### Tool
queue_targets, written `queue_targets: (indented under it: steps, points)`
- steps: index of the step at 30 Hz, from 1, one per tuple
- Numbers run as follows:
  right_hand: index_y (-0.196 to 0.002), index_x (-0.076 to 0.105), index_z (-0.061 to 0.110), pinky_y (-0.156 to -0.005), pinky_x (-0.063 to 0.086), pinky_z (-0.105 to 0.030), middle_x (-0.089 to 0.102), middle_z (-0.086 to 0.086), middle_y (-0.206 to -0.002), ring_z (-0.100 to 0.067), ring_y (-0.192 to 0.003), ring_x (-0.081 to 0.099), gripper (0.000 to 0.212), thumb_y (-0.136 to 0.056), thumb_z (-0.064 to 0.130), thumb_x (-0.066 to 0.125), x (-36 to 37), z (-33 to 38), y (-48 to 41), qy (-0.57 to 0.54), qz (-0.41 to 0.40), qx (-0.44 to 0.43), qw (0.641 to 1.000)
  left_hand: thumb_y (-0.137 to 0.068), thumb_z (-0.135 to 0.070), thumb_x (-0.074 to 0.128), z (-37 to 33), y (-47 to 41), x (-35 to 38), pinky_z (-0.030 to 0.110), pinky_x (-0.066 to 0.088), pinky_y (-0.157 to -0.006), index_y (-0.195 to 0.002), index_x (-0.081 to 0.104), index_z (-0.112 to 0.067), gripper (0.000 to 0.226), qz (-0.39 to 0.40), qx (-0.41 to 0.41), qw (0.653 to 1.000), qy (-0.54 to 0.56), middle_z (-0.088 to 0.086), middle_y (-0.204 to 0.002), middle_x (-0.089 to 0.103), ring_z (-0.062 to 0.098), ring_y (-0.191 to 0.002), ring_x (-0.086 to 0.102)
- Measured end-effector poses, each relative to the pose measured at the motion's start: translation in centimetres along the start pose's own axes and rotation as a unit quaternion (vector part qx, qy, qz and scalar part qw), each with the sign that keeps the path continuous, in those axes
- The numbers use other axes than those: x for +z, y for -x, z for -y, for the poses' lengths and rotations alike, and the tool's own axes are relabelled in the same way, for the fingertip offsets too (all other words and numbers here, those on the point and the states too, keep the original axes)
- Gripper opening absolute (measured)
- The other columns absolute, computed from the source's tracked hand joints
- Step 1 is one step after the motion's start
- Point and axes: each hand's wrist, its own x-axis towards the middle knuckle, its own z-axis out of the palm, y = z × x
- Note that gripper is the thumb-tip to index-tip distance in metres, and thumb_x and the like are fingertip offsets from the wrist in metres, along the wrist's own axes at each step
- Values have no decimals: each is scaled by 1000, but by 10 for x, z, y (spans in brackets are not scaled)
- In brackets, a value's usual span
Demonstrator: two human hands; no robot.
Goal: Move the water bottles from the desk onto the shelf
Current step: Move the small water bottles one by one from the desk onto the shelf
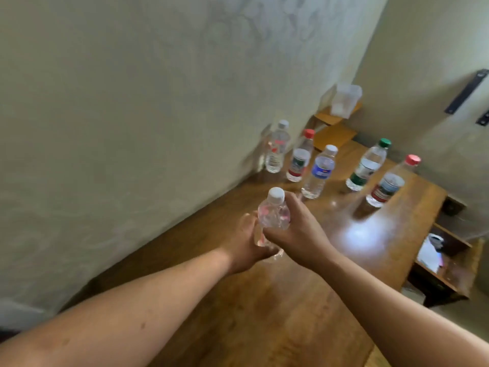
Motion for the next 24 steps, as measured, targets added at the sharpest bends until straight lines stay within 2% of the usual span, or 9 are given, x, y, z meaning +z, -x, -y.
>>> queue_targets:
  steps: [3, 5, 7, 9, 12, 14, 17, 21, 24]
  points:
    - [-132, 51, 49, -88, 60, -42, 61, 16, -115, -6, -102, 65, 65, -72, 54, 76, 53, 84, 33, 4, 36, -42, 998, -85, -25, 82, 22, 75, -65, 1, 42, -79, -117, 60, -39, 41, -29, 20, 999, -7, -29, -104, 63, -23, -97, 58]
    - [-132, 51, 49, -88, 57, -37, 59, 20, -114, -2, -101, 63, 66, -71, 61, 75, 89, 140, 51, 15, 58, -73, 995, -87, -21, 79, 46, 125, -111, 1, 42, -74, -113, 59, -43, 39, -51, 5, 999, -12, -32, -96, 62, -26, -91, 57]
    - [-136, 50, 50, -89, 56, -34, 59, 24, -117, 2, -106, 62, 71, -71, 65, 76, 123, 188, 67, 9, 85, -109, 990, -86, -29, 76, 71, 173, -153, 7, 48, -81, -116, 60, -45, 38, -88, -5, 996, -18, -27, -104, 67, -17, -98, 62]
    - [-139, 50, 49, -90, 57, -33, 65, 22, -121, 2, -110, 65, 72, -75, 69, 76, 162, 230, 84, -18, 120, -139, 983, -84, -39, 70, 93, 223, -196, 26, 55, -90, -124, 59, -45, 42, -134, -11, 990, -38, -19, -121, 69, -1, -107, 65]
    - [-138, 52, 52, -94, 59, -35, 71, 24, -122, 5, -109, 69, 61, -84, 75, 69, 210, 266, 105, -31, 205, -149, 967, -89, -46, 65, 114, 282, -242, 36, 57, -94, -113, 59, -43, 25, -156, -12, 985, -66, -14, -116, 70, 12, -108, 67]
    - [-140, 55, 50, -103, 57, -35, 72, 26, -125, 6, -116, 68, 49, -95, 65, 65, 242, 292, 117, -30, 273, -154, 949, -86, -57, 62, 135, 322, -268, 38, 59, -90, -104, 56, -45, 22, -179, -29, 982, -48, -17, -104, 70, 9, -100, 69]
    - [-137, 64, 43, -111, 49, -27, 70, 27, -132, 9, -125, 62, 32, -109, 31, 55, 285, 334, 128, -31, 354, -168, 920, -81, -63, 64, 164, 376, -299, 31, 56, -82, -107, 54, -54, 29, -233, -64, 970, -14, -24, -94, 65, -2, -90, 64]
    - [-117, 69, 42, -91, 51, -16, 77, 19, -116, 8, -109, 69, 45, -87, 8, 60, 348, 383, 137, 16, 366, -195, 910, -80, -53, 76, 196, 430, -332, 33, 61, -87, -129, 52, -52, 55, -330, -127, 935, 32, -19, -110, 72, 1, -100, 70]
    - [-115, 66, 39, -84, 54, -20, 75, 19, -108, 1, -102, 70, 36, -87, 19, 72, 395, 405, 137, 16, 336, -209, 918, -82, -50, 77, 217, 444, -365, 33, 61, -89, -134, 53, -48, 58, -373, -144, 916, 18, -18, -114, 73, 0, -101, 70]
